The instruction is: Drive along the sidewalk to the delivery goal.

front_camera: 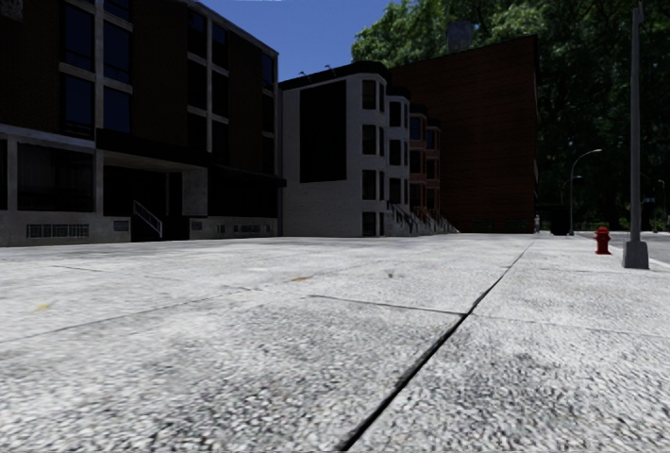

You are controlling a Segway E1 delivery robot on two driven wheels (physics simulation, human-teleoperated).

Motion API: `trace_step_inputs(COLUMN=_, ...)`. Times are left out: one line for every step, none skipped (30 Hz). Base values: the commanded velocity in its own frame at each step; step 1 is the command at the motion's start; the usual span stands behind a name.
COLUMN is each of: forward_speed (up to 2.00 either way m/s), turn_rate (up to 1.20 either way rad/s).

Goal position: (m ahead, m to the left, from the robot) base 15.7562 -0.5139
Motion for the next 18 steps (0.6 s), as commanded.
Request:
trace_step_inputs(forward_speed=2.00, turn_rate=0.50)
trace_step_inputs(forward_speed=2.00, turn_rate=0.50)
trace_step_inputs(forward_speed=2.00, turn_rate=0.50)
trace_step_inputs(forward_speed=2.00, turn_rate=0.50)
trace_step_inputs(forward_speed=2.00, turn_rate=0.50)
trace_step_inputs(forward_speed=2.00, turn_rate=0.50)
trace_step_inputs(forward_speed=2.00, turn_rate=0.50)
trace_step_inputs(forward_speed=2.00, turn_rate=0.41)
trace_step_inputs(forward_speed=2.00, turn_rate=0.29)
trace_step_inputs(forward_speed=2.00, turn_rate=0.29)
trace_step_inputs(forward_speed=2.00, turn_rate=0.26)
trace_step_inputs(forward_speed=2.00, turn_rate=0.00)
trace_step_inputs(forward_speed=2.00, turn_rate=0.00)
trace_step_inputs(forward_speed=2.00, turn_rate=0.00)
trace_step_inputs(forward_speed=2.00, turn_rate=0.00)
trace_step_inputs(forward_speed=2.00, turn_rate=0.00)
trace_step_inputs(forward_speed=2.00, turn_rate=0.00)
trace_step_inputs(forward_speed=2.00, turn_rate=0.00)
